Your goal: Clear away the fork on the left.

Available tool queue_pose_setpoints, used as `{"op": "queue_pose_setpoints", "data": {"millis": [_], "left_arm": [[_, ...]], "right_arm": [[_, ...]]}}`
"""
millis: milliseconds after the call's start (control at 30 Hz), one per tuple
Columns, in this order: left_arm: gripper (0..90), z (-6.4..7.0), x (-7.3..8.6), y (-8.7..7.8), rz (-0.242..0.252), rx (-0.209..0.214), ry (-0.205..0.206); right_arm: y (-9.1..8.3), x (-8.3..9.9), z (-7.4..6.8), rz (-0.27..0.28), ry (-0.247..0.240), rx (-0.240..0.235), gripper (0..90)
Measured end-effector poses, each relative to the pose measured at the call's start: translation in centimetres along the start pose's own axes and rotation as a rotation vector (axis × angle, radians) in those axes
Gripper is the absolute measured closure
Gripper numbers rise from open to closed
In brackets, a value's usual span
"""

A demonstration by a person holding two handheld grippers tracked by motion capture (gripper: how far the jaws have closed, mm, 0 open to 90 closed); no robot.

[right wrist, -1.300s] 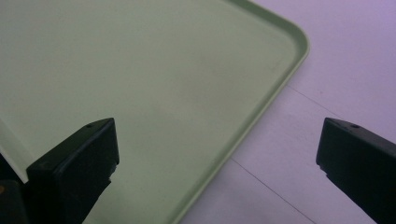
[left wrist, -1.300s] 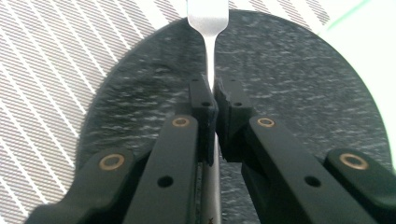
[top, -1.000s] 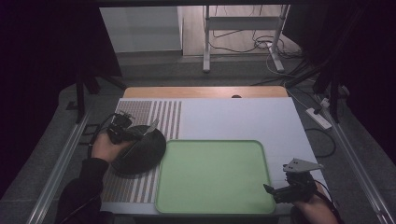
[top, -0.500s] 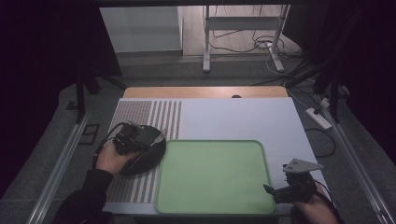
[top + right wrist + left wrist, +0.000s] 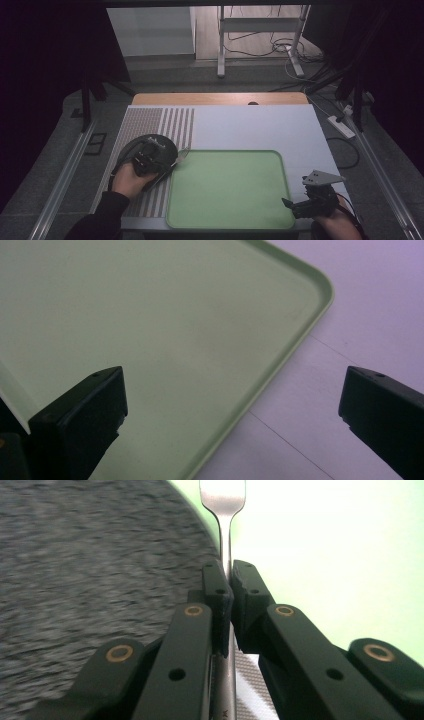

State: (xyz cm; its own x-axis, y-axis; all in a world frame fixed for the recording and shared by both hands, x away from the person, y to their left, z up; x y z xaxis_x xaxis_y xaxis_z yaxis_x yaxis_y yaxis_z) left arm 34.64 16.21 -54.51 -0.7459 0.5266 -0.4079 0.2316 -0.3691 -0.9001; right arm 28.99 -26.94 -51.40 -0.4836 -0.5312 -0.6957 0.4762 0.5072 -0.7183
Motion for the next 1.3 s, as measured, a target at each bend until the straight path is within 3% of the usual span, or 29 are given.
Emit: {"op": "queue_pose_setpoints", "data": {"millis": [267, 800, 967, 1300], "left_arm": [[84.9, 2.6, -0.5, 0.5, -0.008, 0.029, 0.008], [84.9, 7.4, -2.2, 2.5, -0.034, 0.068, 0.075], [84.9, 8.0, -2.4, 3.2, -0.05, 0.062, 0.089], [84.5, 8.1, -1.9, 4.8, -0.107, 0.029, 0.125]], "right_arm": [[0.0, 0.0, 0.0, -0.002, -0.006, 0.0, 0.0], [0.1, 0.0, -0.1, -0.006, -0.016, -0.001, 0.0], [0.1, 0.0, -0.1, -0.007, -0.019, -0.001, 0.0], [0.1, 0.0, -0.2, -0.011, -0.025, 0.001, 0.0]]}}
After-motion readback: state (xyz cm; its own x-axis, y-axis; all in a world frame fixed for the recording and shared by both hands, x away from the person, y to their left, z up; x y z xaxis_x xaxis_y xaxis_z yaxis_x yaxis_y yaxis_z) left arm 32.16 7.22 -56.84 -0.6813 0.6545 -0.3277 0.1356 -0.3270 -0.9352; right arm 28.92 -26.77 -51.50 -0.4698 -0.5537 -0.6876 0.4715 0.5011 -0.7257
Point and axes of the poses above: each handheld gripper's, and its own axes: y roughly forward along the jaws, x roughly out of its underside, z roughly to its right, the point moved 7 cm from there along y, roughly forward along the jaws, and after that the axes turned 5 degrees about -x, right-handed, at the moved point
